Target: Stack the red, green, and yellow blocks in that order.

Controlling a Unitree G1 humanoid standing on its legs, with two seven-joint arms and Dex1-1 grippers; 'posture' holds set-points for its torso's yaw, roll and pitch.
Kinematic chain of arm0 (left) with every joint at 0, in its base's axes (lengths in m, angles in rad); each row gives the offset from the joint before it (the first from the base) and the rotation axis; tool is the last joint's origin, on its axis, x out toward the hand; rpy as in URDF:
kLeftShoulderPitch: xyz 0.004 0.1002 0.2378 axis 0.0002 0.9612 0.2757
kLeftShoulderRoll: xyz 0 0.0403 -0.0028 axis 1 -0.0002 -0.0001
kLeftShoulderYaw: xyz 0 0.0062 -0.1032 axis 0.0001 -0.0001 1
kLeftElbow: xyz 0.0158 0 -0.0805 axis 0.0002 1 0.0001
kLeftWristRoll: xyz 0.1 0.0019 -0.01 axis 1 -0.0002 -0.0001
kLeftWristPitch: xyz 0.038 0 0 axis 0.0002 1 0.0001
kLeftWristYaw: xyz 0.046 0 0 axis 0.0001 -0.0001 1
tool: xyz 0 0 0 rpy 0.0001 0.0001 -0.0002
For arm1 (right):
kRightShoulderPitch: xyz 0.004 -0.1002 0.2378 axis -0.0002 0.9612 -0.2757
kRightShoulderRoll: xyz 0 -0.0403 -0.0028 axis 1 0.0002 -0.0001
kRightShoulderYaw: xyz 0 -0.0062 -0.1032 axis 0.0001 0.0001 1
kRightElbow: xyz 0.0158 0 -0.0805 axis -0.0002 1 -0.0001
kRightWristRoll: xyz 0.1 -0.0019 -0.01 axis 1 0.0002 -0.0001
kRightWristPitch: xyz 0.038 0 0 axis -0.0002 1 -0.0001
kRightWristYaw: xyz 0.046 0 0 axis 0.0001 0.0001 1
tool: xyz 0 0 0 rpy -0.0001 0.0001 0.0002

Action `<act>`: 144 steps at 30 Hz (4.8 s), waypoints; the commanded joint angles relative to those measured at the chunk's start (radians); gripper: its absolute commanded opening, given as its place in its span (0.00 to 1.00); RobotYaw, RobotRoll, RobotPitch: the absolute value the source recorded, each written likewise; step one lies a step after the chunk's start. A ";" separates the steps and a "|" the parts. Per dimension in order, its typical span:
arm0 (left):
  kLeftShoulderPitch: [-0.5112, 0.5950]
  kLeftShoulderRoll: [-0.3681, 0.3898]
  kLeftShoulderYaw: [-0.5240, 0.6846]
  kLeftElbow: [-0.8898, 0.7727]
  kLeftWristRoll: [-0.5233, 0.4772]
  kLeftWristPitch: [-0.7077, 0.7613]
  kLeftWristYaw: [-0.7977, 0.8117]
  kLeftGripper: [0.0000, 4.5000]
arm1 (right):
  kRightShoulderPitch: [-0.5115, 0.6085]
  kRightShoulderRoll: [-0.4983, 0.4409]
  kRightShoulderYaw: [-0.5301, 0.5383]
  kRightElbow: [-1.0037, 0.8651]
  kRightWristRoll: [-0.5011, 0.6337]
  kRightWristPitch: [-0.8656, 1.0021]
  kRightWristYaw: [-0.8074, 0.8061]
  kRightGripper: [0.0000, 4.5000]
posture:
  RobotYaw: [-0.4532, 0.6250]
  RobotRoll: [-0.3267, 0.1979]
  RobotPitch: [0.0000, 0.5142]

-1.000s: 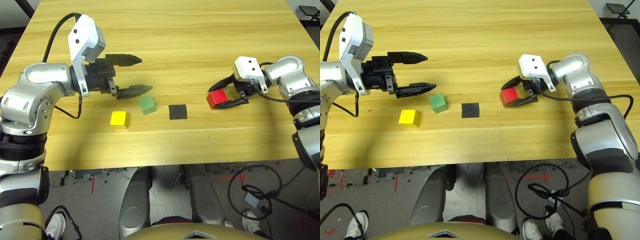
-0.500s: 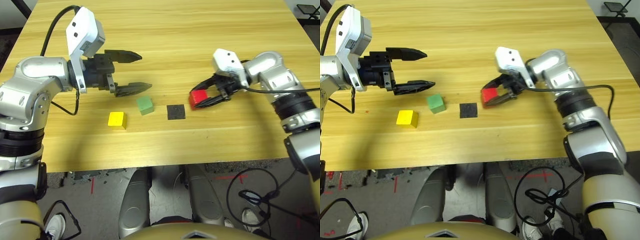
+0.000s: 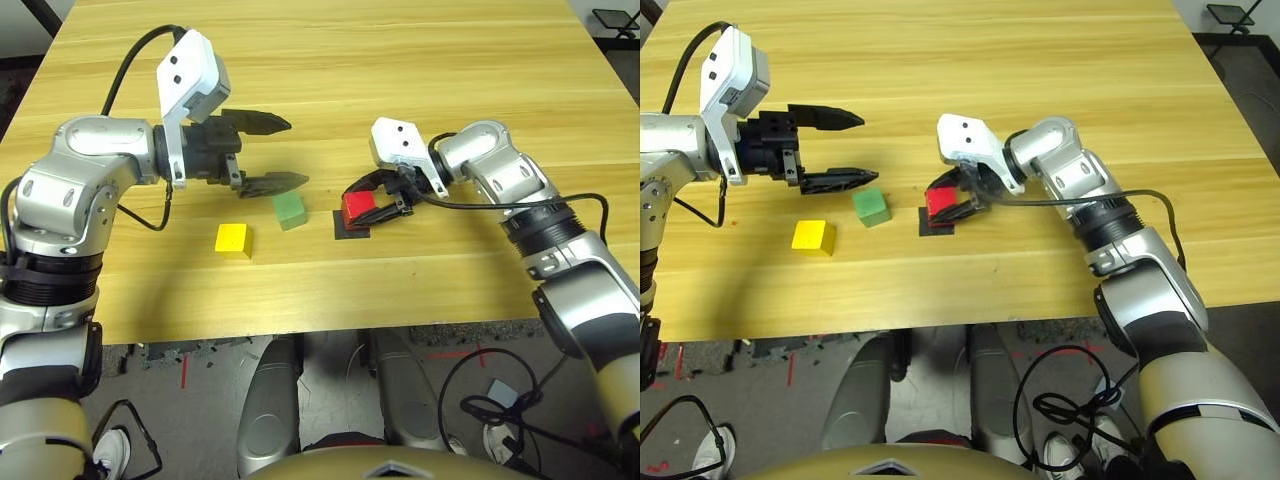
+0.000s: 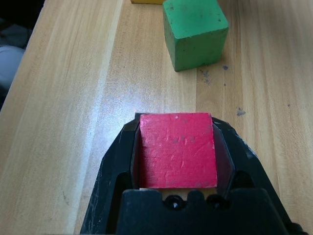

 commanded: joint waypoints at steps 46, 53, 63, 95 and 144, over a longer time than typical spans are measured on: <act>0.005 0.036 -0.271 -0.027 0.232 0.148 -0.011 1.00 | -0.037 -0.215 -0.267 0.059 0.062 0.116 0.015 0.99 | 0.59 0.59 0.56; 0.048 0.041 -0.284 -0.059 0.253 0.175 0.003 1.00 | -0.044 -0.211 -0.272 0.060 0.064 0.122 0.003 0.99 | 0.59 0.59 0.57; 0.056 -0.023 -0.261 -0.100 0.240 0.292 0.100 0.72 | -0.042 -0.200 -0.275 0.061 0.065 0.125 -0.006 1.00 | 0.59 0.59 0.58; -0.402 -0.155 -0.397 -0.134 0.094 0.660 0.082 0.47 | 0.164 -0.237 -0.301 -0.158 0.109 0.246 -0.053 1.00 | 0.54 0.67 0.61; -0.373 -0.217 -0.499 -0.160 0.072 0.636 0.165 0.47 | 0.175 -0.259 -0.303 -0.212 0.144 0.298 -0.084 1.00 | 0.50 0.65 0.66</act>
